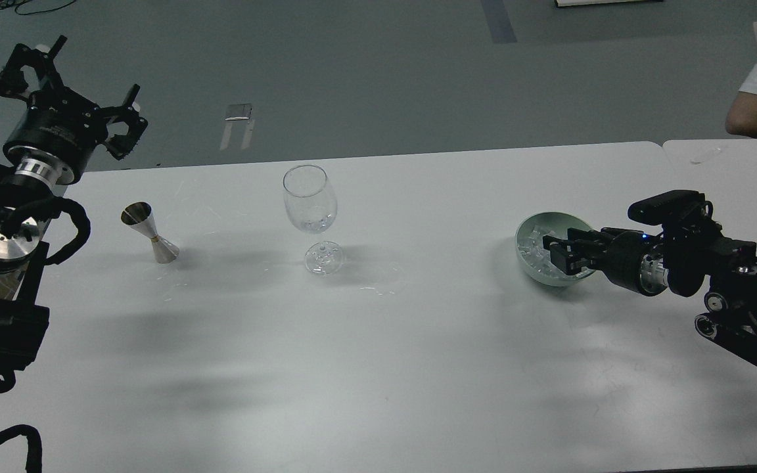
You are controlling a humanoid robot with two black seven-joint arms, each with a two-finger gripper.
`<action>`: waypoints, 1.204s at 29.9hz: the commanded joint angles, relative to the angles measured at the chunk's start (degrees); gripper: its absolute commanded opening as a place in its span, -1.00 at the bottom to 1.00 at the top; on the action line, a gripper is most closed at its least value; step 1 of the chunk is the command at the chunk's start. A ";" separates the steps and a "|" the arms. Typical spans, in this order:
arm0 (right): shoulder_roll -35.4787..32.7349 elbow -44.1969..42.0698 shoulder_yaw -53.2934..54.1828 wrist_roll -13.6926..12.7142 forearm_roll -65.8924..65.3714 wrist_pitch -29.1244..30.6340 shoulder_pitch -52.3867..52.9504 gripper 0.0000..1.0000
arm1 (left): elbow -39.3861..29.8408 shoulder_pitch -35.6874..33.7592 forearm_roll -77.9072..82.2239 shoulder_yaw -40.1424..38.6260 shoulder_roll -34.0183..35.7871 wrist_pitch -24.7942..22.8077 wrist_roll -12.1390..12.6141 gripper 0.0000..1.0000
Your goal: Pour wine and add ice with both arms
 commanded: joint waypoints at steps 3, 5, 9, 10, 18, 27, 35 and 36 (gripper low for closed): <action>-0.08 0.01 -0.09 0.00 0.03 0.21 -0.01 -0.27 | -0.03 0.01 0.00 -0.03 0.06 0.00 -0.14 0.95; -0.08 0.01 -0.09 0.00 0.03 0.21 -0.10 -0.27 | -0.03 0.01 0.00 -0.03 0.06 0.00 -0.14 0.95; -0.08 0.01 -0.09 0.09 0.03 0.21 -0.28 -0.26 | -0.03 0.01 0.00 -0.03 0.06 0.08 -0.14 0.95; -0.08 0.01 -0.09 0.09 0.03 0.21 -0.28 -0.26 | 0.06 0.01 0.00 -0.03 0.06 0.08 -0.14 0.95; -0.08 0.01 -0.09 0.26 0.12 0.30 -0.10 -0.29 | -0.03 0.01 0.00 -0.03 0.50 0.08 -0.14 0.95; -0.25 0.18 0.00 0.00 0.29 0.65 -0.36 -0.99 | -0.03 0.01 -0.08 -0.12 0.76 0.35 -0.31 0.95; -4.20 4.04 3.42 0.26 0.64 0.48 -0.28 -1.00 | -0.03 -0.08 0.00 -0.91 0.94 0.44 -0.49 0.95; -5.69 5.79 4.56 0.35 0.73 0.48 -0.36 -1.00 | -0.03 -0.08 0.00 -0.91 0.94 0.44 -0.49 0.95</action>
